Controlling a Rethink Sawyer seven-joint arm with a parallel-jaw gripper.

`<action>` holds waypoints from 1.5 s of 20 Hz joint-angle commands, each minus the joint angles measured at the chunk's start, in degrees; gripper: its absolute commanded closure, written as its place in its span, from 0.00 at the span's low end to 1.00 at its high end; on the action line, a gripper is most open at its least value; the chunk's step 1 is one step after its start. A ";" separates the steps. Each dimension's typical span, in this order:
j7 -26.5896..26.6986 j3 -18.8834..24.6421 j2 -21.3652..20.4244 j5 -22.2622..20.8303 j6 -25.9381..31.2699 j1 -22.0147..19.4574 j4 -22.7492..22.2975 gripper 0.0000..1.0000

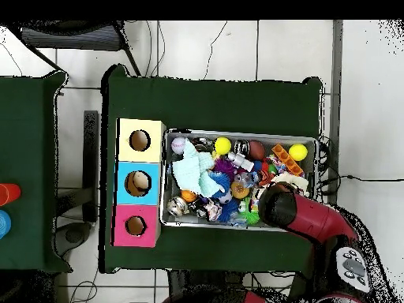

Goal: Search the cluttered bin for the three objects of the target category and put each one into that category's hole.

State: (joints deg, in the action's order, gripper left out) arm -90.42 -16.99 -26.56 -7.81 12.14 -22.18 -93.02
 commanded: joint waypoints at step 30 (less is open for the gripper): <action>-4.15 8.26 -2.61 1.82 8.93 -2.14 0.90 0.00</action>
State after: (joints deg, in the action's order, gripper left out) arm -90.42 -16.33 -29.53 -6.65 15.96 -22.50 -92.94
